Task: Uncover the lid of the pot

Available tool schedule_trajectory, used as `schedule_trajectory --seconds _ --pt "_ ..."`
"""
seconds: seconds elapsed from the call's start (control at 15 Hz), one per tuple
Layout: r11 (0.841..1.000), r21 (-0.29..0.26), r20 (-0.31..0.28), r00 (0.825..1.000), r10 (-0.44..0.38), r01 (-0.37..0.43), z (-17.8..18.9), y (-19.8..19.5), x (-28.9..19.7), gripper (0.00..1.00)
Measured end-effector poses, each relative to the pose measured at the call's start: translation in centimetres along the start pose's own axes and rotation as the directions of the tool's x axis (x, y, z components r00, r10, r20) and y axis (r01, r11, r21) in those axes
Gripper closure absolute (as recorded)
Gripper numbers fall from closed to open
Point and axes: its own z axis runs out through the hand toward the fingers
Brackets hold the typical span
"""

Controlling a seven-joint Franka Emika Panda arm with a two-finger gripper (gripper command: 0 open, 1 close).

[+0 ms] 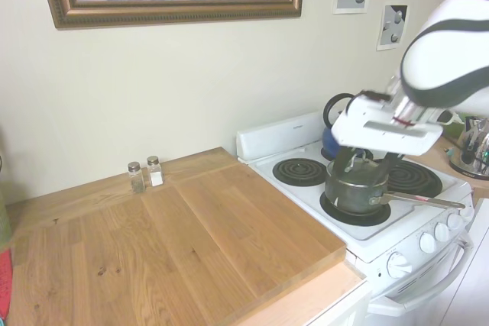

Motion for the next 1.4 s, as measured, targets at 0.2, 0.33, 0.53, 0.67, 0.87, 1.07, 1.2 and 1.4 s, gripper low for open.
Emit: schedule_trajectory --seconds 0.2,0.33,0.53,0.67,0.87,1.07,1.2,1.4 --pt "0.994 0.016 0.033 0.993 0.112 -0.113 -0.6 -2.2 4.8 0.00" --pt "0.979 -0.024 0.020 0.979 0.201 -0.201 1.3 -4.6 8.4 0.00" --pt "0.929 -0.112 -0.071 0.936 0.346 -0.352 4.0 -5.6 13.5 1.00" --pt "0.888 -0.149 -0.143 0.898 0.415 -0.435 4.1 -5.7 14.8 1.00" --pt "0.870 -0.171 -0.168 0.884 0.437 -0.463 4.1 -6.1 14.5 1.00" --pt "0.866 -0.192 -0.169 0.884 0.435 -0.463 4.8 -6.6 14.6 1.00" --pt "0.860 -0.203 -0.173 0.881 0.440 -0.469 5.8 -6.9 15.5 1.00" --pt "0.850 -0.215 -0.181 0.875 0.448 -0.480 7.2 -7.2 17.0 1.00"
